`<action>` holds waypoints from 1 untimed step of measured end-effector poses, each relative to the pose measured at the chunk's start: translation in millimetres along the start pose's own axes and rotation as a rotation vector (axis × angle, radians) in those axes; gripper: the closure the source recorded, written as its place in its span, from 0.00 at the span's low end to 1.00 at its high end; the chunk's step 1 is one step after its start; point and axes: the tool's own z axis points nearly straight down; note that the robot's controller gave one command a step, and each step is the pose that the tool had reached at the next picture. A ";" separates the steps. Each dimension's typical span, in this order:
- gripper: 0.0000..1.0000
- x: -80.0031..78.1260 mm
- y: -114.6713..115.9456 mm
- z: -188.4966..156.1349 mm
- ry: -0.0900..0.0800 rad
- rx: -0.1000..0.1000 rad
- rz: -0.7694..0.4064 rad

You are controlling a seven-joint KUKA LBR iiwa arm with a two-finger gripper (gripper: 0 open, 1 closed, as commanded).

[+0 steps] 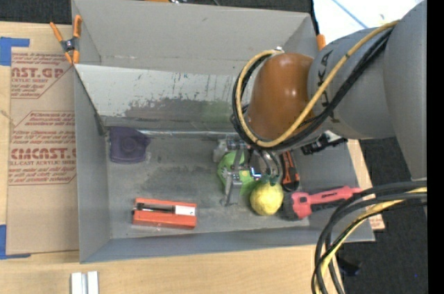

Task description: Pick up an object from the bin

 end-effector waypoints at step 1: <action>0.00 11.7 -11.3 2.3 -0.006 -0.004 -0.032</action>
Offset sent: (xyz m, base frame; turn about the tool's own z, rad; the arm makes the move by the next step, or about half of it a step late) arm -0.0020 -0.0139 -0.0210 -0.2478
